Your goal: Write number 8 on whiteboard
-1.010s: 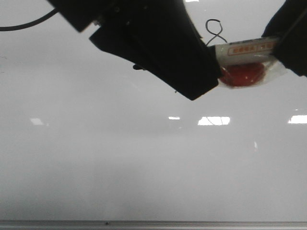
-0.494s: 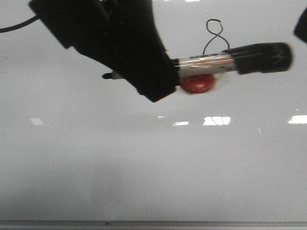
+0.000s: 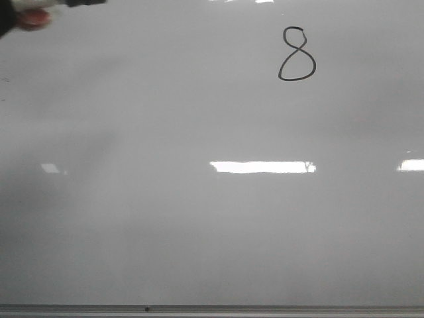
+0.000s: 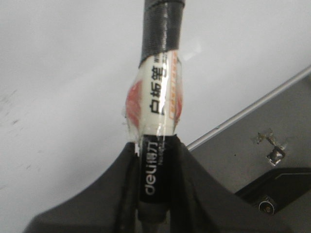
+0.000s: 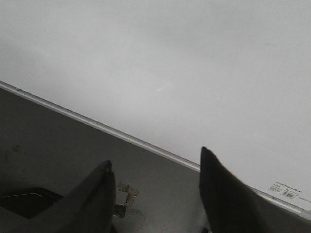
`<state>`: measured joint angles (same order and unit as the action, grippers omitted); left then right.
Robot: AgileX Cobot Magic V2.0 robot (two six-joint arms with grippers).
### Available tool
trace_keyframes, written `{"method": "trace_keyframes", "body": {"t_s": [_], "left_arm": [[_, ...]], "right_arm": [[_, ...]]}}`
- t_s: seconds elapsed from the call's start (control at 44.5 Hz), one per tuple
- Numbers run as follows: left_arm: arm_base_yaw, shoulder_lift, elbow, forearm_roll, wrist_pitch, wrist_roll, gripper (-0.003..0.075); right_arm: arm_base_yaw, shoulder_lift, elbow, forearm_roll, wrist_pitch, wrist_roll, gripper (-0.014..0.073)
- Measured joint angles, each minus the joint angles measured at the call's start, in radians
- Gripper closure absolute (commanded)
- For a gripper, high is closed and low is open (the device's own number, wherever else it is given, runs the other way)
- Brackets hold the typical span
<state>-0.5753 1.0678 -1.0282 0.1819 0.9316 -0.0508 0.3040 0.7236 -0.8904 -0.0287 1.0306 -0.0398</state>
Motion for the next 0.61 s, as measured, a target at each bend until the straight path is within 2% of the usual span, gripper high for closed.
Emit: {"method": "trace_keyframes", "body": {"t_s": [0.337,0.404,0.606], "left_arm": [[0.223,-0.297,0.231,0.02,-0.024,-0.076,0.0688],[0.249,-0.313,0.271,0.02,-0.077,-0.092,0.0687],[0.329,-0.275,0.38,0.02,-0.375,-0.148,0.0687]], "right_arm": [[-0.005,-0.002,0.0,-0.001,0.001,0.007,0.0199],[-0.005,-0.002,0.0,-0.001,0.001,0.007,0.0199],[-0.005,-0.002,0.0,-0.001,0.001,0.007,0.0199]]}}
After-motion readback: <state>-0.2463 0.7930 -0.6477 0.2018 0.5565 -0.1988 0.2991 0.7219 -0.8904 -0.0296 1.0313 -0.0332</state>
